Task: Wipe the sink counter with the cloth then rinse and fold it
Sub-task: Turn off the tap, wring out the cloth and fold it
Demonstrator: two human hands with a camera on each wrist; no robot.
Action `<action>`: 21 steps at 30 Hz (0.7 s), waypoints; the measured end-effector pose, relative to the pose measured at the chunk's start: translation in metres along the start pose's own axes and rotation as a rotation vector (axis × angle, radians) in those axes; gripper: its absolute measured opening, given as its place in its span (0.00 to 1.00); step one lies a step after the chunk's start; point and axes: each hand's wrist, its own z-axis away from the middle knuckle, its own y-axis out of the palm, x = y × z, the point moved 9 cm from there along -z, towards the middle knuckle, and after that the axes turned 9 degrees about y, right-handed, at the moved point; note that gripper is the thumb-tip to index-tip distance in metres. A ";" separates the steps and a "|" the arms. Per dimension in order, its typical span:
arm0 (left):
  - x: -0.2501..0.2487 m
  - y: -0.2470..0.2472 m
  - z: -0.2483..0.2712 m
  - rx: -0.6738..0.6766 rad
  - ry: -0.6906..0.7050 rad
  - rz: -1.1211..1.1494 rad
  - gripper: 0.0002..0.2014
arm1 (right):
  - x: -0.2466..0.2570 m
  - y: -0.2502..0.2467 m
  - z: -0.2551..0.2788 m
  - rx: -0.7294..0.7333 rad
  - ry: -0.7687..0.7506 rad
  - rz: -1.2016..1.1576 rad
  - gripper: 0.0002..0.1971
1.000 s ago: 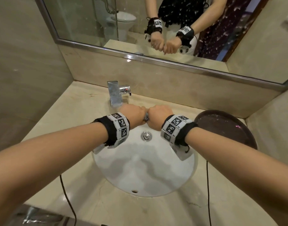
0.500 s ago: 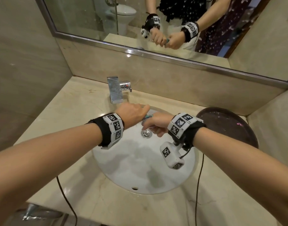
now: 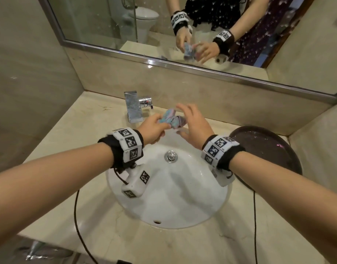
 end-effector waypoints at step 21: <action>-0.020 0.029 0.006 0.292 0.389 -1.521 0.13 | -0.006 0.044 0.009 0.491 0.330 0.087 0.08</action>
